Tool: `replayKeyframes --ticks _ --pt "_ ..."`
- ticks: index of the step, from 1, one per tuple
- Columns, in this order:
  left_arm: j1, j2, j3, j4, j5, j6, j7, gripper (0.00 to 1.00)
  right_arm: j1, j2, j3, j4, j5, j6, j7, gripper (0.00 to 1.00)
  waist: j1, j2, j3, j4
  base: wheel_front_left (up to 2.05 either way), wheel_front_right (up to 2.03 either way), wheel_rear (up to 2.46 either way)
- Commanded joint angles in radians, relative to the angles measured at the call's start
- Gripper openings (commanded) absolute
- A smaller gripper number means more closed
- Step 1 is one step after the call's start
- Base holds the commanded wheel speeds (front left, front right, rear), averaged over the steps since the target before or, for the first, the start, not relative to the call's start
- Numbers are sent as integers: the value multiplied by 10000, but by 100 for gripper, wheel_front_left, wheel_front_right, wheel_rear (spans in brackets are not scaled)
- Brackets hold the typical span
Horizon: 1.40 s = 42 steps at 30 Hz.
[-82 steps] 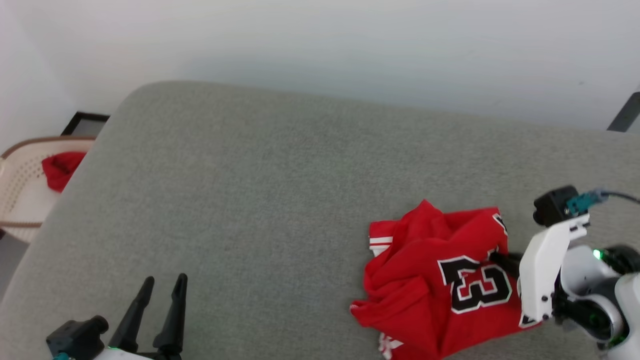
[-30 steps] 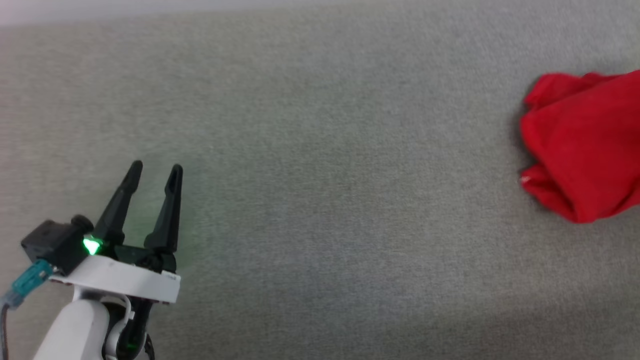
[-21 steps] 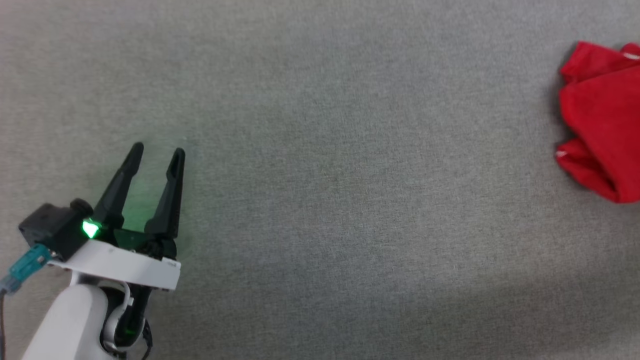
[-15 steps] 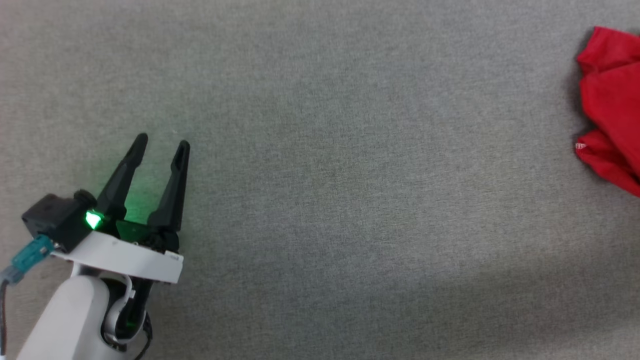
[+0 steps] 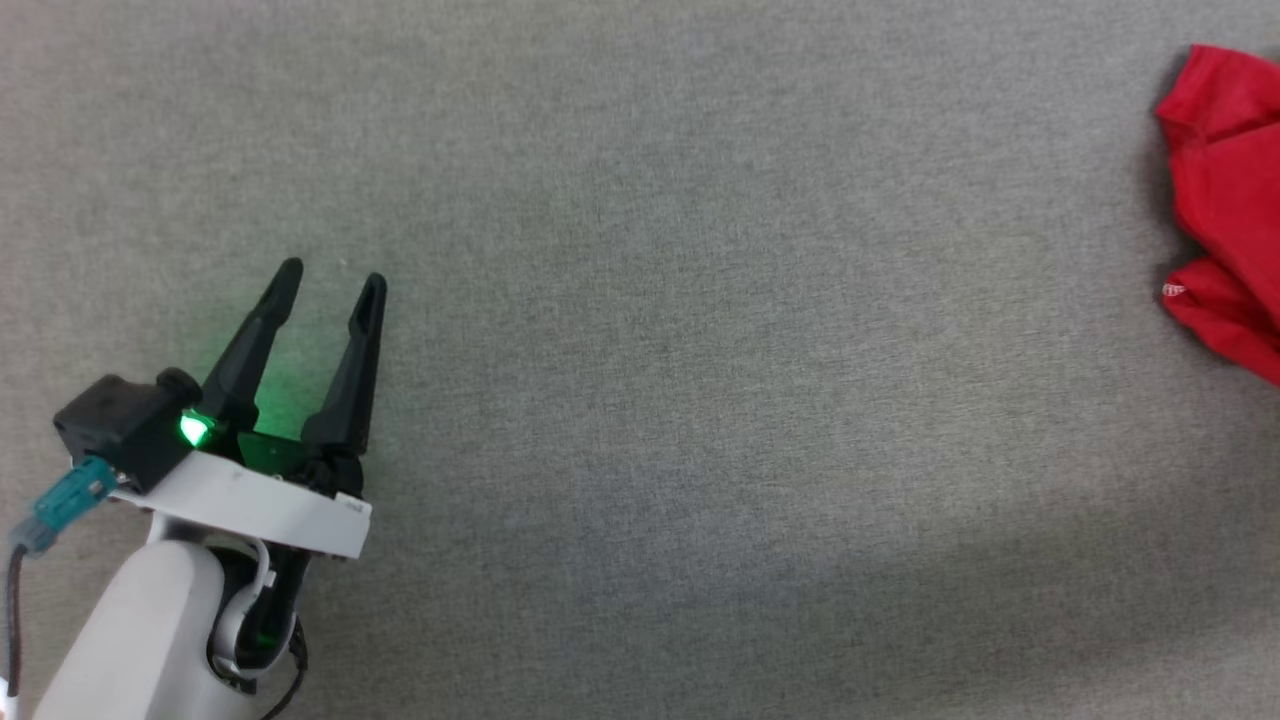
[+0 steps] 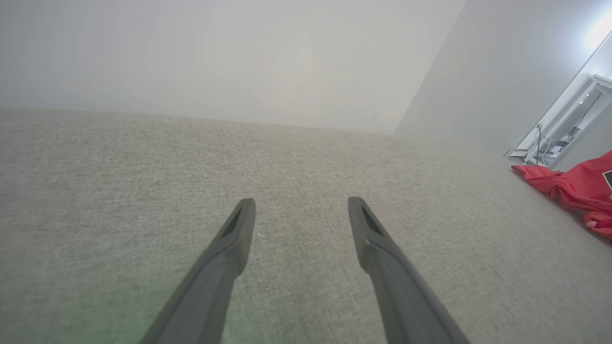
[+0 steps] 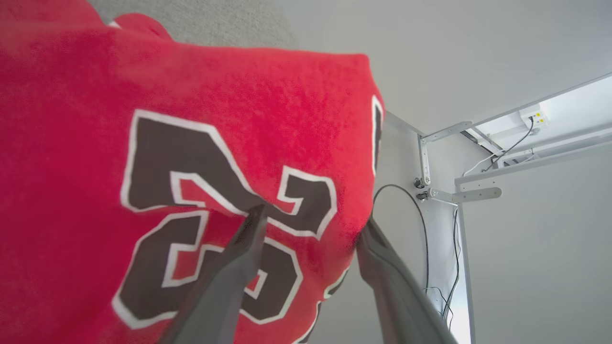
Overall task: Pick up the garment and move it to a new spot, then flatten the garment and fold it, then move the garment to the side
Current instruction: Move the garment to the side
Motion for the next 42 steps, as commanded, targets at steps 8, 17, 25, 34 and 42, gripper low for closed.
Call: replayKeyframes --ticks 8,17,25,34,42 --pt "460 -144 87 130 -157 -49 5 100 -251 249 222 605 -72 -11 -394 100 0 0 -1014 -21 0 0 0" --pt "1425 -311 404 233 -271 -49 5 100 225 588 196 766 152 -11 -1122 100 0 0 -2557 33 0 0 0" --pt "2607 -517 987 227 -308 -49 5 100 1049 1027 -185 426 495 -11 -2130 100 0 0 -3982 163 0 0 0" --pt "3857 -637 1722 -27 -191 -50 6 100 2783 1487 -1260 -1284 590 -11 -2539 100 0 0 -5010 269 0 0 0" --pt "4731 -849 2435 -446 65 -50 6 100 5459 2325 -3631 -4133 -508 -11 -2543 100 0 0 -5470 398 0 0 0"
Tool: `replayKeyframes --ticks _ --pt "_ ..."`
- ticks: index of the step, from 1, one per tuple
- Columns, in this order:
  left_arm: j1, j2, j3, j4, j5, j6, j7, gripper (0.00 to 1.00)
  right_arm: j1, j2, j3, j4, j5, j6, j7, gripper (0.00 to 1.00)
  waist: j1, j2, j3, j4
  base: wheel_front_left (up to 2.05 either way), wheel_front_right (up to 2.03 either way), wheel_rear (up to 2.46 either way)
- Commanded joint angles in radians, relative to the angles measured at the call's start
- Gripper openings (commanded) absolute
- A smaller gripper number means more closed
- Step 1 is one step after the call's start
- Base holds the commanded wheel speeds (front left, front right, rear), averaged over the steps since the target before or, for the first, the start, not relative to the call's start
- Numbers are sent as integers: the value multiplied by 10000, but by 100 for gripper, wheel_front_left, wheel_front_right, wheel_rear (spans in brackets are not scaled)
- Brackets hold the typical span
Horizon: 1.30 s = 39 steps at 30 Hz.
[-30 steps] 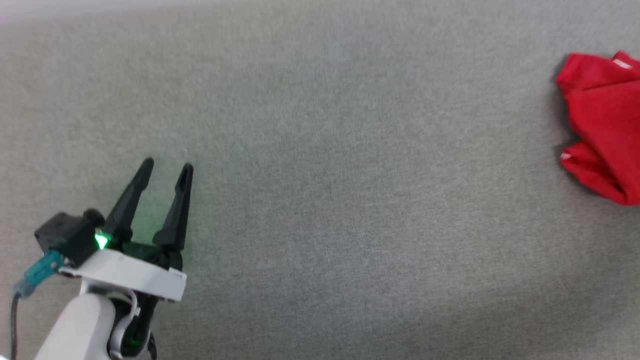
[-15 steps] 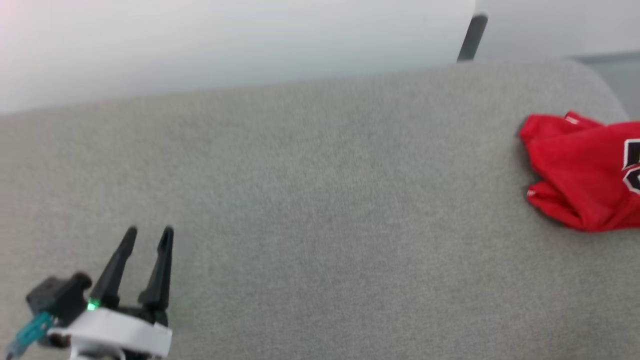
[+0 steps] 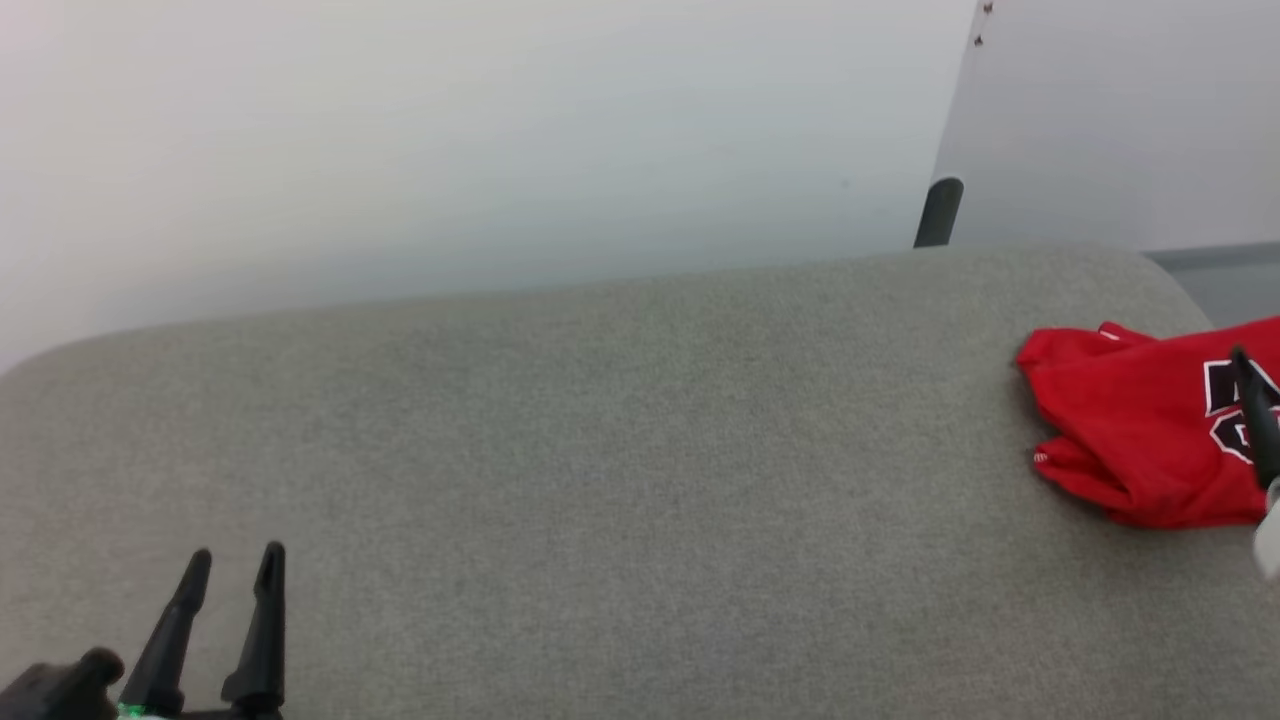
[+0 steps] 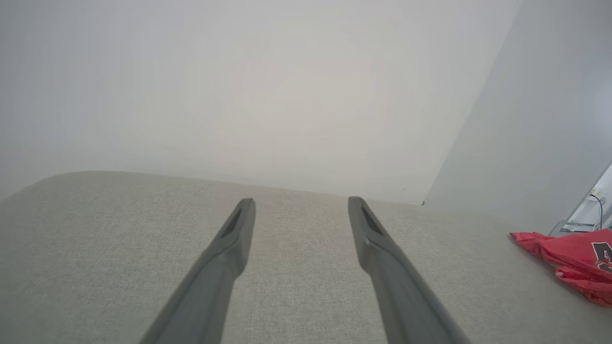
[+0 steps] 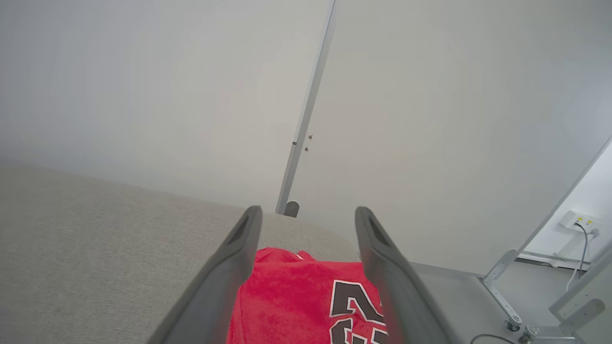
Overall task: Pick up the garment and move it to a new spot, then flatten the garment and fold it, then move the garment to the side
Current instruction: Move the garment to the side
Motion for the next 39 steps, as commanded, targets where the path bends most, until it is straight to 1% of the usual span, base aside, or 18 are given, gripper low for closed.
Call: replayKeyframes --ticks 1,7,13,20,31,39 --pt "157 -63 92 -76 93 -50 6 100 356 181 -289 -273 -184 -11 -41 100 0 0 -194 110 0 0 0" --pt "669 -232 458 -260 287 -50 5 100 2041 1081 -1464 -1670 -1010 -11 -43 100 0 0 -353 201 0 0 0" --pt "986 -312 682 -322 425 -50 5 100 3106 1712 -1972 -2458 -1385 -11 -44 100 0 0 -496 296 0 0 0" --pt "1218 -268 728 -415 506 -50 6 100 4000 2335 -2366 -2979 -1653 -11 -44 100 0 0 -592 448 0 0 0" --pt "1364 -101 708 -274 855 -50 5 100 4883 3033 -2803 -3428 -1941 -11 -45 100 0 0 -657 698 0 0 0" --pt "1454 -75 725 -247 942 -50 5 100 5215 3262 -2953 -3542 -1991 -11 -45 100 0 0 -700 774 0 0 0"
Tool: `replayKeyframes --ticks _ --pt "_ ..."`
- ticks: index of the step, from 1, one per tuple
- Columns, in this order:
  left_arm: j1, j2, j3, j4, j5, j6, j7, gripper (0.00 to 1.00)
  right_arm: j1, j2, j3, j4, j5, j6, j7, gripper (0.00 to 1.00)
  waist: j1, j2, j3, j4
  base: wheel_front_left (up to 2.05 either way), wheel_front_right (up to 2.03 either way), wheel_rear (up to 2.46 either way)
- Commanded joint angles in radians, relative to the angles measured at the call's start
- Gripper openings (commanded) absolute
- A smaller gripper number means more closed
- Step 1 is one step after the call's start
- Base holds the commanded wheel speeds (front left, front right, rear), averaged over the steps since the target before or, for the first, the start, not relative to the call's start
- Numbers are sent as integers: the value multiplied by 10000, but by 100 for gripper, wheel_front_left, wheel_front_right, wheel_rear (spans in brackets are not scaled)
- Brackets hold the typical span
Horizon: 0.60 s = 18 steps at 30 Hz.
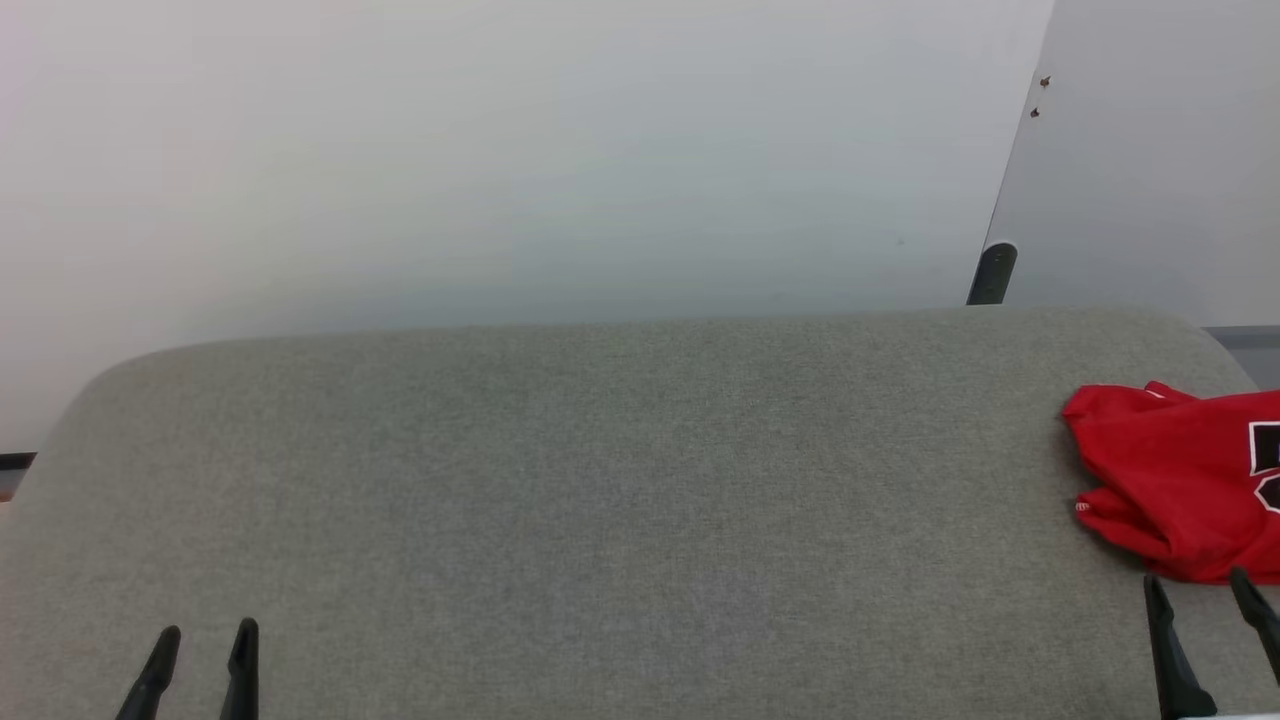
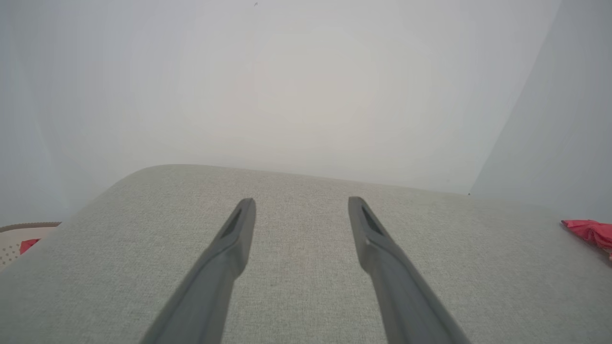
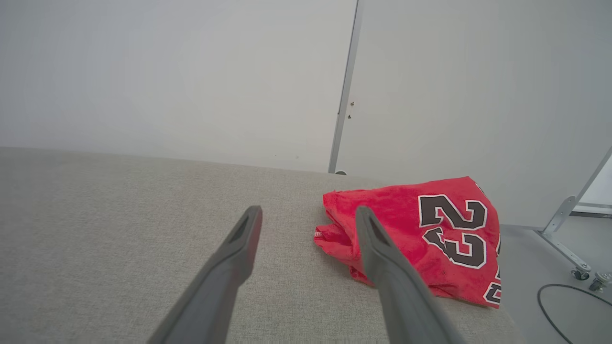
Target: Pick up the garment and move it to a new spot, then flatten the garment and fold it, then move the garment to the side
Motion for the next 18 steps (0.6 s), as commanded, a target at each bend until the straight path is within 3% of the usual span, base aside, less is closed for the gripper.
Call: replayKeyframes --ticks 1,18 --pt "103 38 15 19 71 -50 5 100 108 47 -30 -52 -58 -11 -45 100 0 0 -4 8 0 0 0" --pt "93 24 -16 115 39 -50 5 100 318 44 257 38 109 -11 -45 100 0 0 39 90 0 0 0"
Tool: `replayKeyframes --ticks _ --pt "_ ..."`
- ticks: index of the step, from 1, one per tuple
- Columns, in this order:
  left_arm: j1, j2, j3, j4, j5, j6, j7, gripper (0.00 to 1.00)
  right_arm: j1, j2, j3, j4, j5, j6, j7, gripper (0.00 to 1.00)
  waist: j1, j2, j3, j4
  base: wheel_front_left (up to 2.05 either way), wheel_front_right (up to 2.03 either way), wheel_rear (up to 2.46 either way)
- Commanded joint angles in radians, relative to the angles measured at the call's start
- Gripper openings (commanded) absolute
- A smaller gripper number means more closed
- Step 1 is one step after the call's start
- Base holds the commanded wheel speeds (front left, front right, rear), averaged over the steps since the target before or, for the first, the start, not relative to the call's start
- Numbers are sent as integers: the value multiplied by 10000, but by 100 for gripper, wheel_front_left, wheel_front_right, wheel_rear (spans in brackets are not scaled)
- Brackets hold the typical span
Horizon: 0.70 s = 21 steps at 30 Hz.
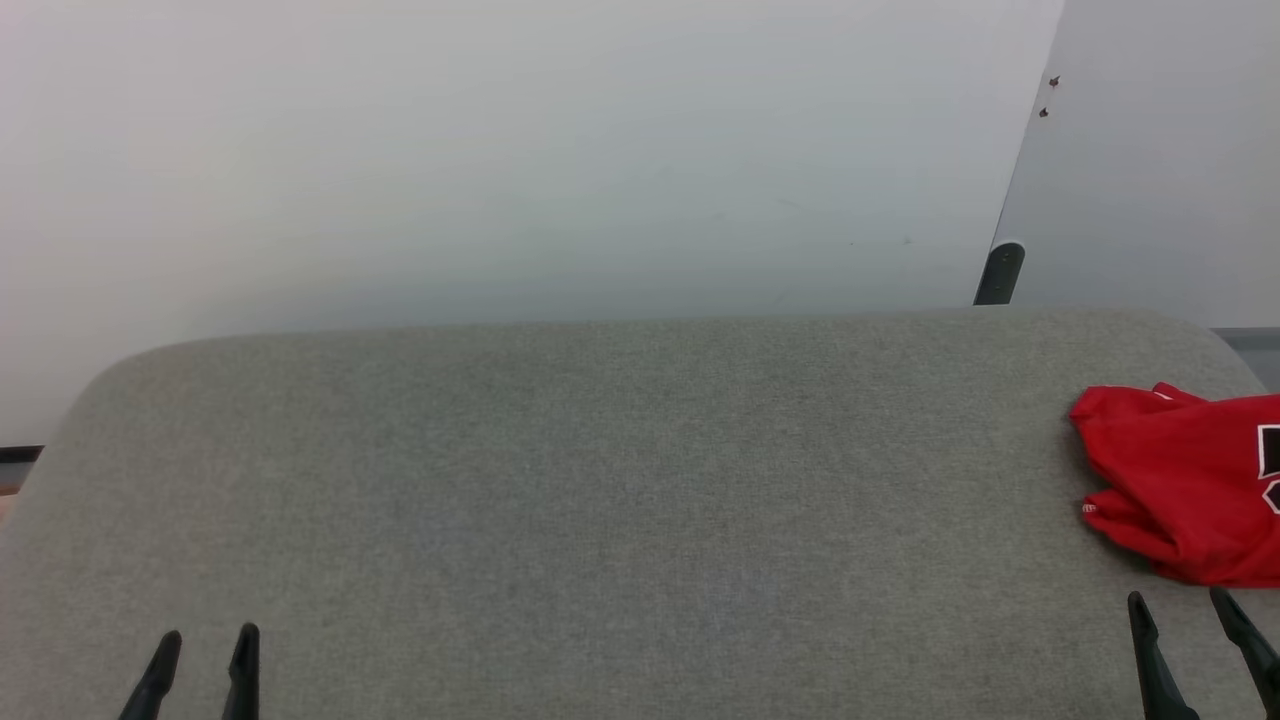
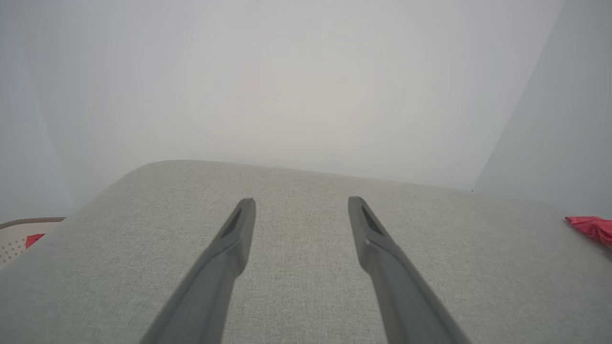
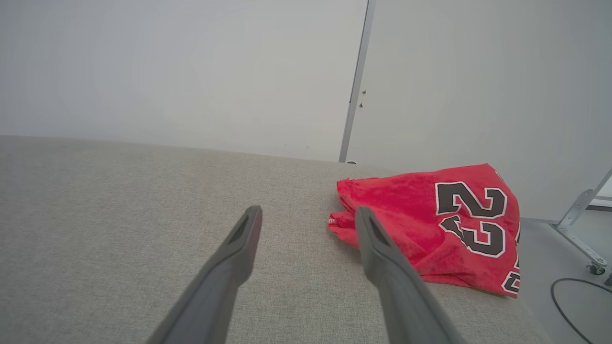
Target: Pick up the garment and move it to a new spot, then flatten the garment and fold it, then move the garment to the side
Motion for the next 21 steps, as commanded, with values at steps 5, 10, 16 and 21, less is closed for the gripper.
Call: replayKeyframes --ticks 5,10,16,21 --pt "5 -151 -149 283 28 6 11 0 24 109 60 185 32 0 38 0 0 -1 19 8 0 0 0" --pt "44 -487 -265 585 -161 4 77 0 99 335 71 491 259 0 163 0 0 -1 32 12 0 0 0" --pt "-262 -707 -204 705 -1061 1 387 0 -102 484 2 472 1450 -1 487 0 0 -1 85 23 0 0 0" --pt "-499 -878 -156 798 -1755 -1 628 0 -232 599 -17 424 2378 -1 702 0 0 -1 129 32 0 0 0"
